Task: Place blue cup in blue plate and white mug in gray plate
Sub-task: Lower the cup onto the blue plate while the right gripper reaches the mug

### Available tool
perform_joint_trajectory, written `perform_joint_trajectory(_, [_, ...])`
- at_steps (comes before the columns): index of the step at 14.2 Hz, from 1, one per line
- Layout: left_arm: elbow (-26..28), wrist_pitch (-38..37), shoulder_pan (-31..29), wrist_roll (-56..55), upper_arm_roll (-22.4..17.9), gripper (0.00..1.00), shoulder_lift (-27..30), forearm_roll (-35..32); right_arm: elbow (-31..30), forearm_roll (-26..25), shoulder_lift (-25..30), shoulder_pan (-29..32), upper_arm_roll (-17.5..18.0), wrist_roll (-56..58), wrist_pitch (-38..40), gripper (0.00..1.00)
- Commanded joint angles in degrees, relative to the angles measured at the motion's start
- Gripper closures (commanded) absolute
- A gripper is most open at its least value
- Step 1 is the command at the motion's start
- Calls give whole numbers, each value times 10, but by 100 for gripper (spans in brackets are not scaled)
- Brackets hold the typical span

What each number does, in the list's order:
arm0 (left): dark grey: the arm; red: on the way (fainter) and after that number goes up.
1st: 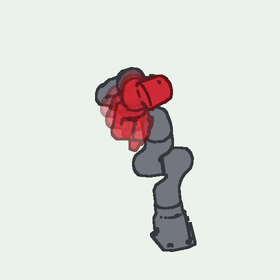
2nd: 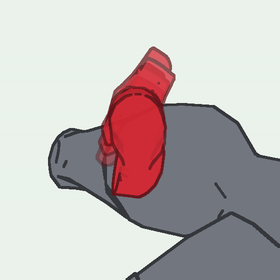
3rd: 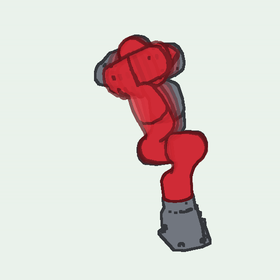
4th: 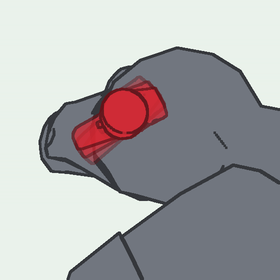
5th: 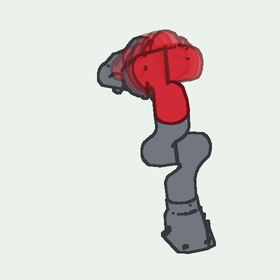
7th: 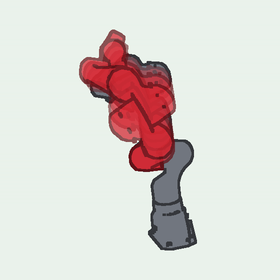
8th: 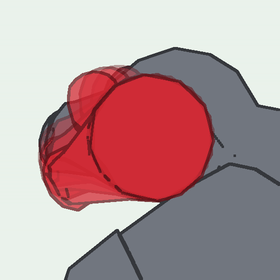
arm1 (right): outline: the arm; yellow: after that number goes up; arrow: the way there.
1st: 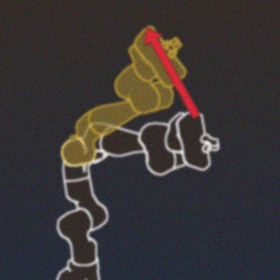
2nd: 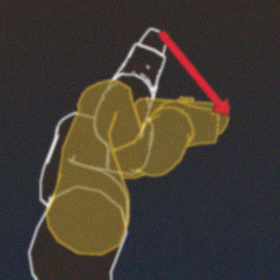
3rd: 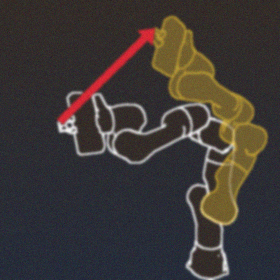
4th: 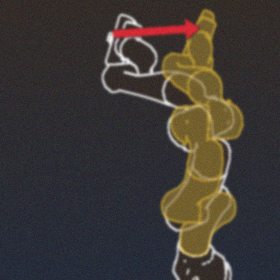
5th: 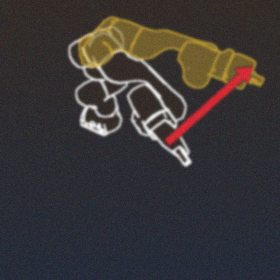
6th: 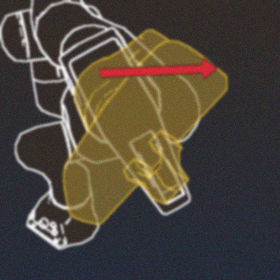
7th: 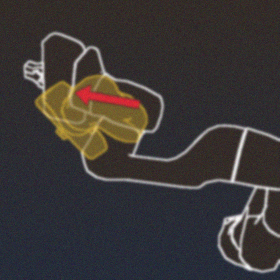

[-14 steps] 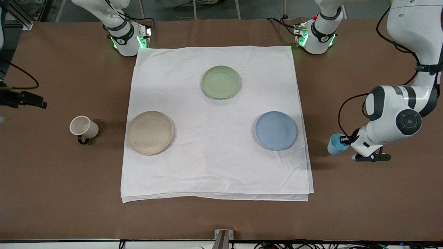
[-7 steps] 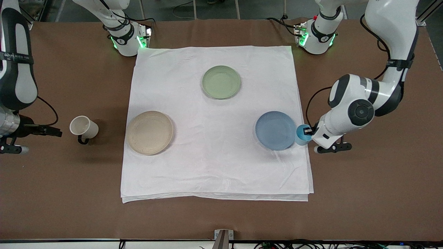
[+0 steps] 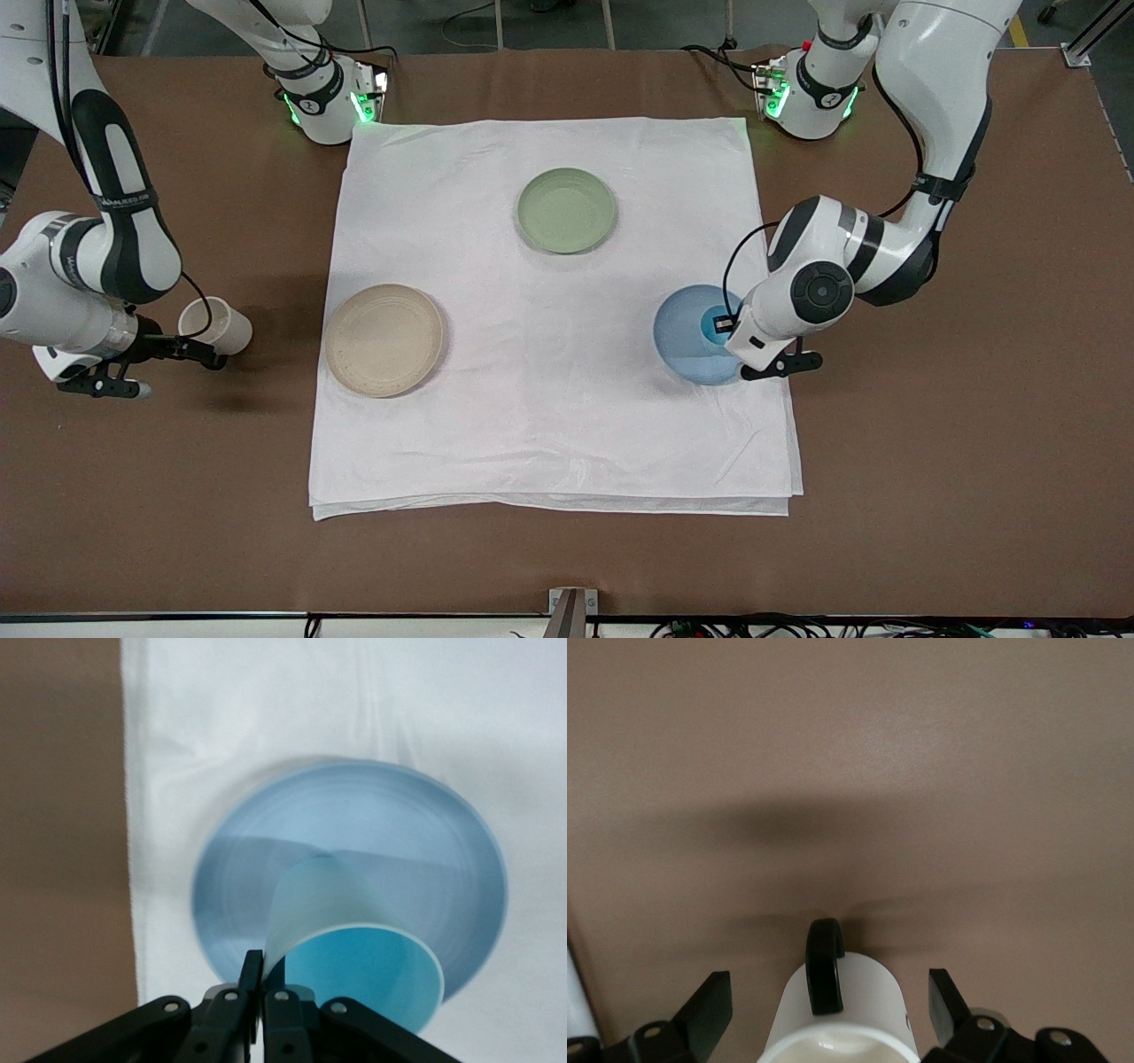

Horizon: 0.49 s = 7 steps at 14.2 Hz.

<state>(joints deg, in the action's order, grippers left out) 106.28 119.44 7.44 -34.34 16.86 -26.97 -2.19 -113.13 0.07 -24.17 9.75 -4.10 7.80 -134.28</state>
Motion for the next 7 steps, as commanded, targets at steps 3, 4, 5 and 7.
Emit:
perform_joint_trajectory(3, [-17,0,6,-6,-3,0,-20,14,-46,11,-3,-3,2,31,-53,15])
perform_joint_trajectory(4, [-27,-3,6,-6,-3,0,-17,13,-45,11,-5,-1,2,34,-52,19])
perform_joint_trajectory(5, [-52,-9,1,-5,-3,0,-13,10,-46,11,-5,-2,2,35,-51,25])
perform_joint_trajectory(7, [-101,-71,-12,2,-9,0,17,5,-46,11,-7,-2,2,35,-45,46])
